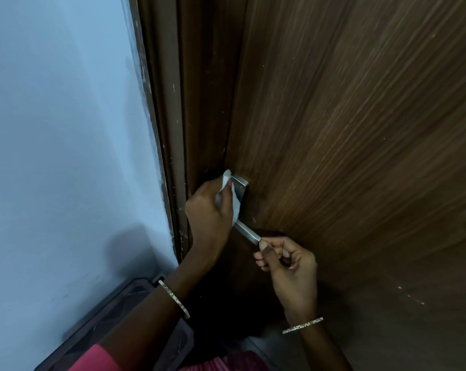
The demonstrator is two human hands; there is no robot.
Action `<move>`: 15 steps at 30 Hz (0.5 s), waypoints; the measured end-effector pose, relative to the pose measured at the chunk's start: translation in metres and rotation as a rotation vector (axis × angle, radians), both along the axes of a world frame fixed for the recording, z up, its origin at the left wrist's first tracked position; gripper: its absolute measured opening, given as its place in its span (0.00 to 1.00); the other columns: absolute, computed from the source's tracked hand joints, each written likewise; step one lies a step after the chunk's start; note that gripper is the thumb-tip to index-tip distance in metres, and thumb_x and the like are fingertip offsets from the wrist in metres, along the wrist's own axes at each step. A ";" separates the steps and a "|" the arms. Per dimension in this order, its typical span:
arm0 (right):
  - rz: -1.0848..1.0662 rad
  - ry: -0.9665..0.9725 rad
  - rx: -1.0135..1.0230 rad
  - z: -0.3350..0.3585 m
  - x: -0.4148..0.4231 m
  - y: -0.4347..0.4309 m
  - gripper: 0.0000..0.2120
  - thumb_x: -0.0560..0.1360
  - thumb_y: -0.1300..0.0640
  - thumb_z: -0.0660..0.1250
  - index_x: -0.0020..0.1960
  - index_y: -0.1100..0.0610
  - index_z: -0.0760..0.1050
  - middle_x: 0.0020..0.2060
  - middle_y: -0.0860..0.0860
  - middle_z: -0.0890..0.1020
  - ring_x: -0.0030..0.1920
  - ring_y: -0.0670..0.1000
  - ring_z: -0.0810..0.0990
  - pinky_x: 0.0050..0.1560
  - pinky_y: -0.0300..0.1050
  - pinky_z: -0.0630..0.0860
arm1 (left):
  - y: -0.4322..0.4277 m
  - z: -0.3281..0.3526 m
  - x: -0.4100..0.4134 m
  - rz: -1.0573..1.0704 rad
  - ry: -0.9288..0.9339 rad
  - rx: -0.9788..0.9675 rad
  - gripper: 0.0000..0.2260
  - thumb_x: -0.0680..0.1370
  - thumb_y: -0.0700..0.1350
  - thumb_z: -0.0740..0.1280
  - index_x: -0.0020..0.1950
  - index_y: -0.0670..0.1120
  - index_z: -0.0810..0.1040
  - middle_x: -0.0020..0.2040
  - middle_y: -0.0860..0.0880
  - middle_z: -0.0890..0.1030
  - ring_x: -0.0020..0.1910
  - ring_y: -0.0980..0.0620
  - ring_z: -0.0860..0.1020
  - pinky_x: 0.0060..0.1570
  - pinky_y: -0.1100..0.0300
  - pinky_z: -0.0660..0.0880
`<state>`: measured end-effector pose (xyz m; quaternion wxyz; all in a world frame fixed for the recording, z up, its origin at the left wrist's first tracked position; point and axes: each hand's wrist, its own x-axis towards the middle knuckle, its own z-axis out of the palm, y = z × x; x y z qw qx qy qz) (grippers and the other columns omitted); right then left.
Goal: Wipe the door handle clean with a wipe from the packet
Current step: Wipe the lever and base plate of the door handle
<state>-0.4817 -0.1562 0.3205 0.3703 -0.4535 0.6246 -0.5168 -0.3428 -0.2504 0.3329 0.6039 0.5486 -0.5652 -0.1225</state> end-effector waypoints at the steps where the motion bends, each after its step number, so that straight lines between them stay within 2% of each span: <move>1: -0.003 -0.004 -0.001 0.000 0.000 0.000 0.04 0.76 0.58 0.71 0.46 0.51 0.84 0.35 0.51 0.87 0.36 0.49 0.86 0.40 0.42 0.82 | -0.004 0.002 0.002 -0.013 -0.032 -0.041 0.07 0.80 0.41 0.68 0.54 0.41 0.84 0.47 0.54 0.83 0.44 0.61 0.80 0.44 0.76 0.73; 3: -0.008 -0.011 -0.002 0.001 0.001 0.001 0.04 0.77 0.59 0.71 0.45 0.51 0.84 0.35 0.52 0.87 0.36 0.49 0.86 0.40 0.42 0.82 | -0.007 -0.002 0.006 -0.030 -0.064 -0.050 0.07 0.80 0.41 0.69 0.54 0.40 0.85 0.48 0.51 0.85 0.45 0.59 0.82 0.46 0.73 0.75; 5: -0.009 -0.019 -0.003 0.001 0.002 0.002 0.04 0.77 0.59 0.71 0.45 0.52 0.84 0.34 0.53 0.87 0.36 0.49 0.86 0.40 0.41 0.81 | -0.003 -0.016 0.007 -0.018 -0.052 0.030 0.08 0.81 0.43 0.68 0.50 0.41 0.85 0.43 0.47 0.86 0.39 0.55 0.83 0.41 0.65 0.78; 7: -0.016 -0.029 -0.008 0.000 0.003 0.002 0.04 0.77 0.60 0.71 0.45 0.54 0.84 0.33 0.53 0.87 0.35 0.50 0.86 0.39 0.42 0.81 | 0.002 -0.033 0.005 -0.007 0.004 0.140 0.15 0.82 0.47 0.64 0.39 0.44 0.82 0.31 0.50 0.82 0.29 0.60 0.78 0.31 0.67 0.72; 9: -0.022 -0.044 -0.011 0.000 0.005 0.002 0.04 0.77 0.61 0.71 0.45 0.55 0.84 0.32 0.54 0.86 0.34 0.50 0.86 0.38 0.40 0.80 | 0.003 -0.039 0.002 -0.005 0.099 0.220 0.22 0.84 0.50 0.61 0.31 0.45 0.76 0.25 0.53 0.76 0.23 0.60 0.74 0.25 0.70 0.65; 11: -0.023 -0.068 -0.008 0.000 0.006 0.002 0.04 0.76 0.61 0.71 0.45 0.54 0.84 0.32 0.55 0.86 0.34 0.50 0.85 0.38 0.39 0.80 | 0.004 -0.042 0.000 0.017 0.158 0.266 0.24 0.85 0.50 0.58 0.29 0.46 0.74 0.24 0.53 0.75 0.23 0.60 0.75 0.25 0.71 0.64; 13: -0.015 -0.083 -0.007 0.001 0.005 0.002 0.04 0.76 0.61 0.71 0.45 0.54 0.84 0.32 0.55 0.86 0.35 0.50 0.86 0.38 0.40 0.80 | 0.007 -0.045 -0.004 0.021 0.256 0.336 0.24 0.85 0.49 0.57 0.32 0.44 0.77 0.26 0.52 0.77 0.26 0.61 0.77 0.27 0.72 0.67; 15: -0.006 -0.071 -0.002 0.002 0.004 0.003 0.04 0.76 0.61 0.72 0.45 0.54 0.84 0.33 0.55 0.86 0.36 0.50 0.86 0.39 0.40 0.80 | 0.014 -0.053 -0.008 -0.042 0.461 0.485 0.21 0.85 0.46 0.58 0.36 0.42 0.79 0.29 0.48 0.79 0.28 0.57 0.77 0.34 0.61 0.73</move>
